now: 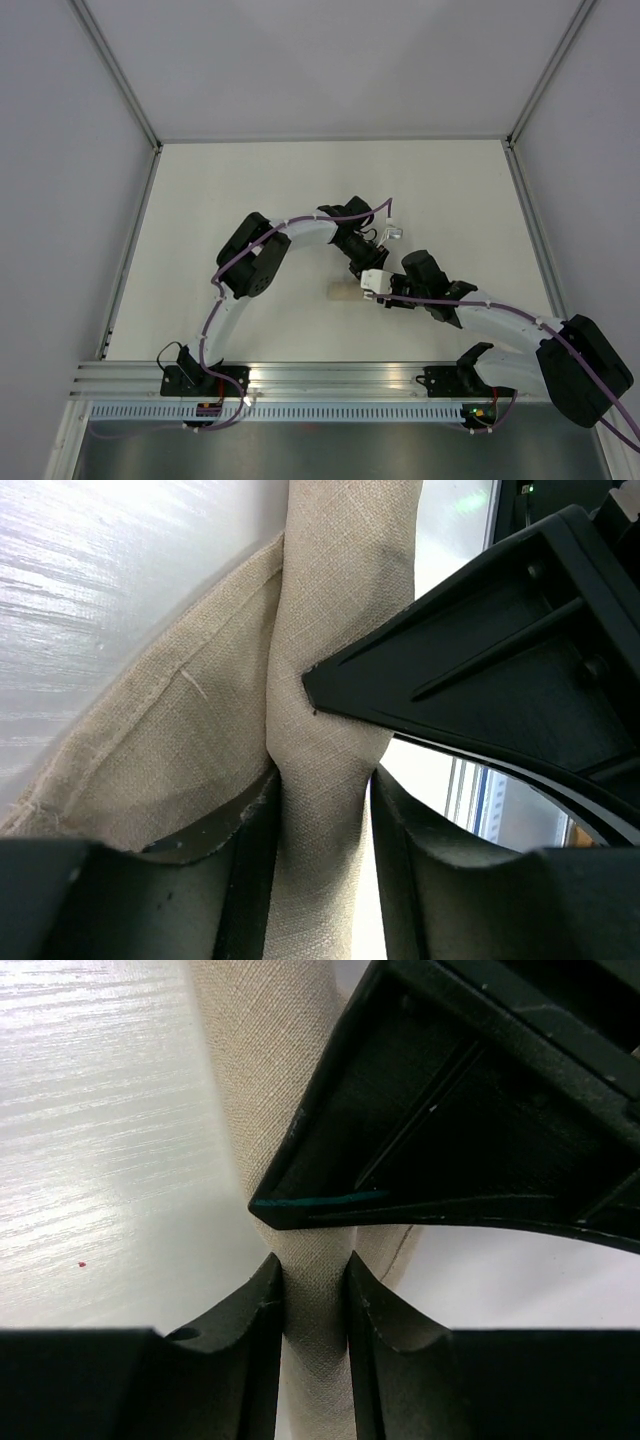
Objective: Fold the napkin, place the utensils inside, and roll it up
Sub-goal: Roll the napkin with the utensil
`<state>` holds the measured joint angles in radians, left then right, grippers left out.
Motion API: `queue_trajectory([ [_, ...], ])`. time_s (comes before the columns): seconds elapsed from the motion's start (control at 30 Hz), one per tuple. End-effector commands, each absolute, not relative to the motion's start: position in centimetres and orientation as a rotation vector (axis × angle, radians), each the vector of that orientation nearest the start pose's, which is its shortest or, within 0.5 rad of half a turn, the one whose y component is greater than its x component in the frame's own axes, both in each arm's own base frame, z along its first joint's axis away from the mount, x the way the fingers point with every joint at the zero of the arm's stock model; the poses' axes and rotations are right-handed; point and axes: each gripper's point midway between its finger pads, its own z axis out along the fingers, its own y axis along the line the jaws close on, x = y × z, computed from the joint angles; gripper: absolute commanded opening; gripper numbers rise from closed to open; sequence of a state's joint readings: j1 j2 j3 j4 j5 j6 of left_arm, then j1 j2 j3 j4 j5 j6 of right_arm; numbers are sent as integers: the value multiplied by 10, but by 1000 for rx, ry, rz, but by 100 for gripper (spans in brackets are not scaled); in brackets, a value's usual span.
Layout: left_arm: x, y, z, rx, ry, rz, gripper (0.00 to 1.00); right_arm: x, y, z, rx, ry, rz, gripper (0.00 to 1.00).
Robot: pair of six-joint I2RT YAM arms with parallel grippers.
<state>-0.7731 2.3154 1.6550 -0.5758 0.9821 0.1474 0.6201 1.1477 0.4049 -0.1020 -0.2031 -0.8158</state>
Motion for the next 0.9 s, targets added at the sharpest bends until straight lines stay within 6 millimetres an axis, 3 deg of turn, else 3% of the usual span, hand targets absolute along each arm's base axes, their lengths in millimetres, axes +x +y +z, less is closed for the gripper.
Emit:
queue_trajectory([
  [0.0, 242, -402, 32, 1374, 2394, -1349, 48, 215, 155, 18, -1696, 1809, 136, 22],
  [0.23, 288, -389, 86, 1252, 2266, -1246, 50, 212, 156, 17, -1708, 1846, 170, 20],
  [0.37, 317, -367, 108, 1130, 2212, -1116, 50, 209, 161, 16, -1733, 1884, 228, 19],
  [0.4, 321, -362, 105, 1086, 2197, -1096, 50, 205, 158, 11, -1747, 1923, 252, 18],
  [0.43, 325, -357, 124, 1051, 2149, -1063, 50, 204, 158, 11, -1751, 1935, 271, 18],
  [0.47, 334, -348, 126, 1006, 2141, -1001, 50, 209, 162, 16, -1738, 1933, 309, 18],
  [0.5, 335, -343, 121, 946, 2140, -983, 50, 205, 159, 12, -1755, 1972, 337, 18],
  [0.53, 335, -337, 140, 912, 2091, -950, 50, 211, 163, 18, -1748, 1967, 355, 18],
  [0.57, 340, -332, 143, 859, 2080, -907, 50, 208, 161, 18, -1743, 2005, 398, 18],
  [0.6, 332, -324, 133, 836, 2096, -892, 50, 206, 160, 13, -1764, 2035, 433, 17],
  [0.63, 334, -323, 151, 802, 2024, -887, 50, 215, 164, 20, -1759, 2029, 447, 16],
  [0.67, 334, -320, 156, 765, 2005, -885, 50, 217, 162, 20, -1750, 2054, 468, 16],
  [0.7, 326, -313, 143, 748, 2031, -879, 50, 210, 160, 13, -1775, 2103, 534, 15],
  [0.77, 326, -308, 161, 678, 1953, -873, 50, 220, 162, 19, -1763, 2122, 578, 15],
  [0.8, 316, -301, 146, 663, 1969, -870, 50, 213, 160, 12, -1775, 2174, 640, 15],
  [0.87, 305, -294, 147, 641, 1896, -868, 50, 216, 160, 11, -1775, 2214, 691, 15],
])
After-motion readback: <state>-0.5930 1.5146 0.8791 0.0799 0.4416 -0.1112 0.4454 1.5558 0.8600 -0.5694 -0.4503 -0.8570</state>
